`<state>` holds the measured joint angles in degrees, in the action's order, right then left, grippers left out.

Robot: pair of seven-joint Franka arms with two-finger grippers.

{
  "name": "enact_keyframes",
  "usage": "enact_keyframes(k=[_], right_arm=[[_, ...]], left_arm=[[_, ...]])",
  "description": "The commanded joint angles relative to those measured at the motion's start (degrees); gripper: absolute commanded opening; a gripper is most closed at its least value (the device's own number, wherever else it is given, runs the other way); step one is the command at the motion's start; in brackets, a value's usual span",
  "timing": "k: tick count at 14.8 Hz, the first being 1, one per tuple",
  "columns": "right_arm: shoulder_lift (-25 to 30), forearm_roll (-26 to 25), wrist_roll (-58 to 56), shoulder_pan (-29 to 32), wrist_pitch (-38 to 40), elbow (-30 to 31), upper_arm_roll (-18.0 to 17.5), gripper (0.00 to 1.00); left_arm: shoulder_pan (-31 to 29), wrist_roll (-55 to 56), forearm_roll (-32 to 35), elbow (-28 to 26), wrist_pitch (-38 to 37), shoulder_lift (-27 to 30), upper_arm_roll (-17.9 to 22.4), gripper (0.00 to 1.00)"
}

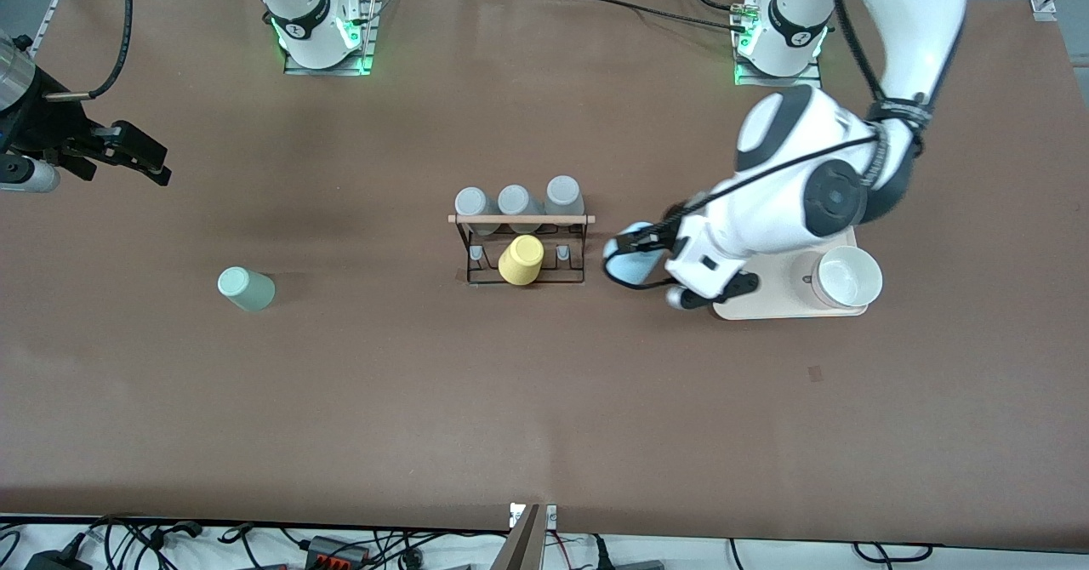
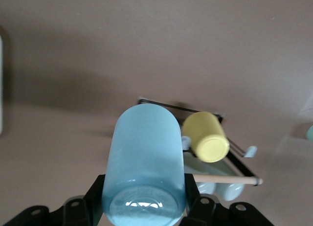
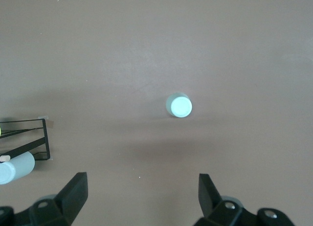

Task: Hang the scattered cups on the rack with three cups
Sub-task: 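Hang the blue cup on a rack peg while the right gripper reaches the teal cup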

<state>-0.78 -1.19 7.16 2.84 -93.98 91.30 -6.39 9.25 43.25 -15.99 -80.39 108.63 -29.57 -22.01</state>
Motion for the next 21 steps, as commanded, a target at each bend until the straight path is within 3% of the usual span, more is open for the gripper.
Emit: enact_keyframes(k=[1,3,5,11,14,19,21], right_arm=[[-2.20,-0.31,0.40,0.41,0.20,-0.94,-0.29,1.00],[-4.92,-0.31,0.23,0.50,0.63,-0.86,-0.29,1.00],[-8.25,-0.39,0.23,0.77,-0.24,-0.77,-0.21,1.00],[-18.27,-4.00,-1.18,1.64,-12.17,2.21,0.15,1.00],[-22.67,-4.00,-7.23,3.92,-19.21,4.15,0.15,1.00],[-24.53,-4.00,-11.02,6.13,-32.30,13.62,0.15,1.00],[-24.88,-3.91,-12.68,6.39,-34.25,15.75,0.15,1.00]], left_arm=[[2.79,4.39,-0.44,3.75,4.81,-4.61,0.04,0.01],[4.90,4.39,-0.09,3.66,7.20,-5.93,0.56,0.01],[5.96,4.39,5.06,3.57,7.47,-6.37,0.57,0.01],[7.36,4.48,6.41,3.05,7.03,-8.83,0.30,0.01],[7.63,4.48,6.76,3.05,6.25,-8.84,0.22,0.01],[6.76,4.30,5.98,4.19,0.20,-8.05,0.04,0.01],[6.13,4.65,5.89,4.71,-0.53,-7.78,-0.14,0.01]])
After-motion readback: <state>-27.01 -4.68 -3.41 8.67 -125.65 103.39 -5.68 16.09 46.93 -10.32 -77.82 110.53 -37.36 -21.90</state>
